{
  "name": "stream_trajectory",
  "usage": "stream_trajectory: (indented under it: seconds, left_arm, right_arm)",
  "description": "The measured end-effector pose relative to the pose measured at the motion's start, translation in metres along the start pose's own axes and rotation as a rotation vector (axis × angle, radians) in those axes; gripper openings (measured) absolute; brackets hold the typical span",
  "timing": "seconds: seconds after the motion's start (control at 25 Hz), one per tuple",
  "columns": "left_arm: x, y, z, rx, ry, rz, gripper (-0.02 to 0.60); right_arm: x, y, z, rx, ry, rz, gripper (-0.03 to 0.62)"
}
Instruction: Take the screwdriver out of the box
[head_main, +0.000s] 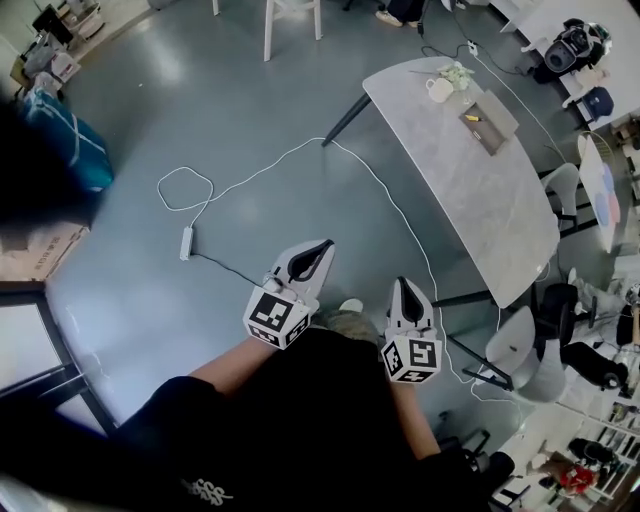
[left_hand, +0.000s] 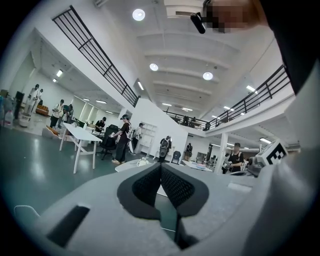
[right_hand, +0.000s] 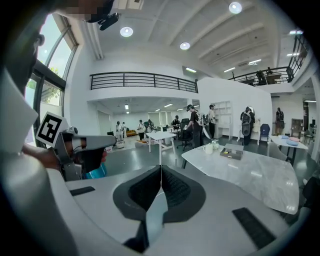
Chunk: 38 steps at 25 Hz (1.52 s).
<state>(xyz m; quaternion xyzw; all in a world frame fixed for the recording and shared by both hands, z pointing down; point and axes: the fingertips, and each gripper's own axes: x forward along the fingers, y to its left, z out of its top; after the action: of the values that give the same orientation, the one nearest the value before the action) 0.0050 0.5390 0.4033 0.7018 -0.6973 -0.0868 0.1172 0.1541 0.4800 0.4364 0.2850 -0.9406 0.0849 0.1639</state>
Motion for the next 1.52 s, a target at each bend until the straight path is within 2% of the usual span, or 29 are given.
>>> stream_trajectory:
  seconds: [0.2, 0.4, 0.6, 0.8, 1.04, 1.24, 1.52]
  left_arm:
    - [0.008, 0.026, -0.005, -0.011, 0.008, 0.039, 0.015]
    - [0.048, 0.044, -0.005, -0.002, 0.009, 0.042, 0.015]
    - [0.126, 0.062, 0.001, 0.0, 0.022, 0.035, 0.015]
    - [0.22, 0.07, 0.027, 0.034, -0.028, 0.042, 0.015]
    - [0.323, 0.079, 0.029, 0.057, 0.015, 0.047, 0.015]
    - [0.375, 0.074, 0.026, 0.064, 0.052, 0.034, 0.017]
    - [0.436, 0.075, 0.006, 0.052, 0.113, -0.013, 0.017]
  right_arm:
    - [0.038, -0.006, -0.003, 0.072, 0.024, 0.034, 0.013]
    - [0.083, -0.03, 0.003, 0.093, 0.019, 0.057, 0.014]
    - [0.144, -0.084, 0.026, 0.108, 0.013, 0.076, 0.014]
    - [0.197, -0.155, 0.063, 0.112, -0.004, 0.084, 0.013]
    - [0.242, -0.233, 0.083, 0.122, -0.009, 0.106, 0.013]
    - [0.263, -0.278, 0.087, 0.14, -0.014, 0.104, 0.014]
    - [0.281, -0.314, 0.091, 0.18, -0.024, 0.061, 0.014]
